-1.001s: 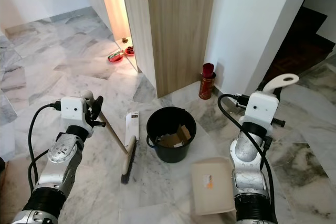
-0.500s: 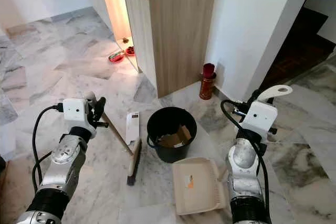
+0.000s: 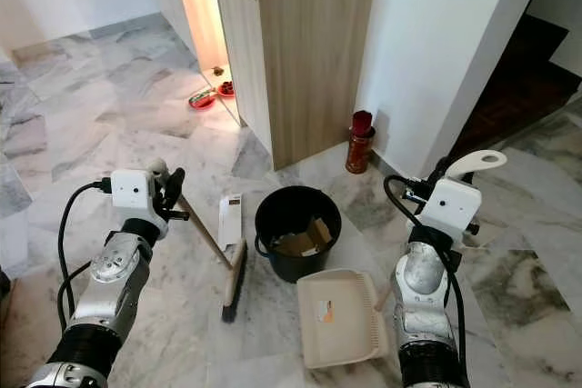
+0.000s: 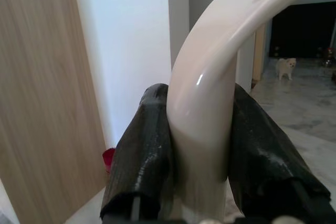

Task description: Sweep floor

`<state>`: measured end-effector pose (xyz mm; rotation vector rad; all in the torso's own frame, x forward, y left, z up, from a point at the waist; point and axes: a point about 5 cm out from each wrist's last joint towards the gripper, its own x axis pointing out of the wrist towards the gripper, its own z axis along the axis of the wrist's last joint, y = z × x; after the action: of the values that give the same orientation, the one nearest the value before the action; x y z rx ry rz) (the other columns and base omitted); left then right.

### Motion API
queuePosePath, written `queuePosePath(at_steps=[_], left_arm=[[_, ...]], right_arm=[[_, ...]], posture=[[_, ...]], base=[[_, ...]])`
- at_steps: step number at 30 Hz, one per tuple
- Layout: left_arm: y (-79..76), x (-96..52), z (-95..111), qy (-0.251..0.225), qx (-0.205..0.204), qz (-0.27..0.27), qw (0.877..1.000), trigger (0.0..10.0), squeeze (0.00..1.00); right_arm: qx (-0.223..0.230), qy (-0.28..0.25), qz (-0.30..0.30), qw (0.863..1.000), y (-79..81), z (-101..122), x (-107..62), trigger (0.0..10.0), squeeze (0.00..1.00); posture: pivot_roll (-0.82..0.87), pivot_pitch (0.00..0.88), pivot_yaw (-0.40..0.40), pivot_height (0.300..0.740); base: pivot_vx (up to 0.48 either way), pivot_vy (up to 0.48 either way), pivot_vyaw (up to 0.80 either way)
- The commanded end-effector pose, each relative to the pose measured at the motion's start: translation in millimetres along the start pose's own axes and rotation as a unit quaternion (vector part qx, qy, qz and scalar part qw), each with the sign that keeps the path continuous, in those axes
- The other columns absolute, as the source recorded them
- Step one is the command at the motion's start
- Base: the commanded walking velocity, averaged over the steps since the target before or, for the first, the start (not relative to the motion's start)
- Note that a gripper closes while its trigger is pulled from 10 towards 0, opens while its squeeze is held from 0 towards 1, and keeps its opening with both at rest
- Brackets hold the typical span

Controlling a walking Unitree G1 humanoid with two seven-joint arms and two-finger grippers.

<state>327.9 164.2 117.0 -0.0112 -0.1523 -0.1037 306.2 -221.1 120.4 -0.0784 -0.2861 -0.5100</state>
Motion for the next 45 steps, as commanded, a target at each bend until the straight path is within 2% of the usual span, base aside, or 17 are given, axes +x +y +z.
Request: queuePosePath(at_steps=[1,11,17,23,45], left_arm=[[2.8,5.6,11.0,-0.023,0.003,0.002,1.000,10.0,0.00],[6.2,6.5,13.5,-0.026,0.006,0.006,1.000,10.0,0.00],[7.0,7.0,14.2,-0.027,0.008,0.007,1.000,10.0,0.00],[7.5,7.5,15.0,-0.028,0.008,0.008,1.000,10.0,0.00],[7.9,8.4,17.6,-0.032,0.007,0.010,0.999,10.0,0.00]], right_arm=[[0.017,-0.025,0.002,1.000,5.3,10.6,6.3,10.0,0.00],[0.025,-0.024,0.000,0.999,5.8,11.4,8.2,10.0,0.00],[0.031,-0.024,0.001,0.999,7.1,12.1,8.3,10.0,0.00],[0.019,-0.030,0.000,0.999,8.0,13.3,8.2,10.0,0.00],[0.032,-0.024,-0.001,0.999,9.2,12.5,8.2,10.0,0.00]], posture=[[0.05,0.012,0.029,0.740],[0.06,0.045,0.023,0.740],[0.06,0.053,0.024,0.740],[0.06,0.059,0.024,0.740],[0.06,0.065,0.022,0.740]], base=[[0.000,0.270,0.00],[0.000,0.291,0.00],[0.000,0.310,-0.69],[0.000,0.311,0.00],[0.000,0.311,0.00]])
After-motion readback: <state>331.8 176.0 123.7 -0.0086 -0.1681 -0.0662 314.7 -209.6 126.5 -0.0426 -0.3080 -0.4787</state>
